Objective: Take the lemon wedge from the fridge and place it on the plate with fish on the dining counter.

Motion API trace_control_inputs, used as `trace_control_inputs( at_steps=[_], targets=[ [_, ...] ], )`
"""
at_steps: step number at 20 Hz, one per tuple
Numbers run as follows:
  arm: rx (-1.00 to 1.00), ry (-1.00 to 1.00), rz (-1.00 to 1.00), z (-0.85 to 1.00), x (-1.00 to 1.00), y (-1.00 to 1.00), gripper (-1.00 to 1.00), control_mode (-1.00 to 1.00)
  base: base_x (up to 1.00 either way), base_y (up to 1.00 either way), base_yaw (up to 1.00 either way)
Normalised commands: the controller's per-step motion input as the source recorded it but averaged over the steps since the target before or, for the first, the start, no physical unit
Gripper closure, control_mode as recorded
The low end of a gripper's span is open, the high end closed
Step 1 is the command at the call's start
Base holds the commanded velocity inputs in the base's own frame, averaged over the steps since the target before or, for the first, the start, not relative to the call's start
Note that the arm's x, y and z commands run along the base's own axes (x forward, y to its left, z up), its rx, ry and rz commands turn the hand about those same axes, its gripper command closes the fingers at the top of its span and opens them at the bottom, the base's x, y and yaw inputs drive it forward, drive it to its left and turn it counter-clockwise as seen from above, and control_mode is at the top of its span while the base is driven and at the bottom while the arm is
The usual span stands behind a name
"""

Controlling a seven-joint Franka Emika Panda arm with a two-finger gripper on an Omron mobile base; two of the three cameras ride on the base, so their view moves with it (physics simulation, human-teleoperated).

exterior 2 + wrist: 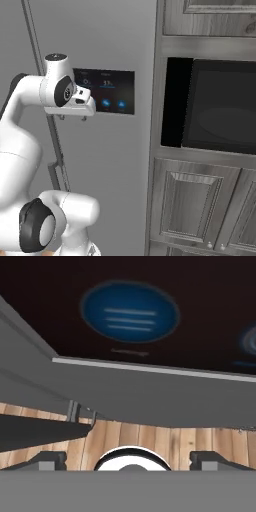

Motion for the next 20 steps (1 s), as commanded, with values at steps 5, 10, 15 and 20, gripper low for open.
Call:
trace_control_inputs(
  at_steps=[5, 10, 15, 20],
  targets=[
    [0.00, 0.00, 0.00, 0.00, 0.00, 0.08, -1.00, -1.00, 0.00, 0.00, 0.00],
    [0.00, 0.02, 0.00, -0.07, -0.06, 0.20, -1.00, 1.00, -0.07, 0.10, 0.00],
    [0.00, 0.00, 0.00, 0.00, 0.00, 0.00, -1.00, 1.00, -0.56, 0.43, 0.02],
    [0.00, 0.00, 0.00, 0.00, 0.00, 0.00, -1.00, 1.00, -0.47, 0.52, 0.01]
  ],
)
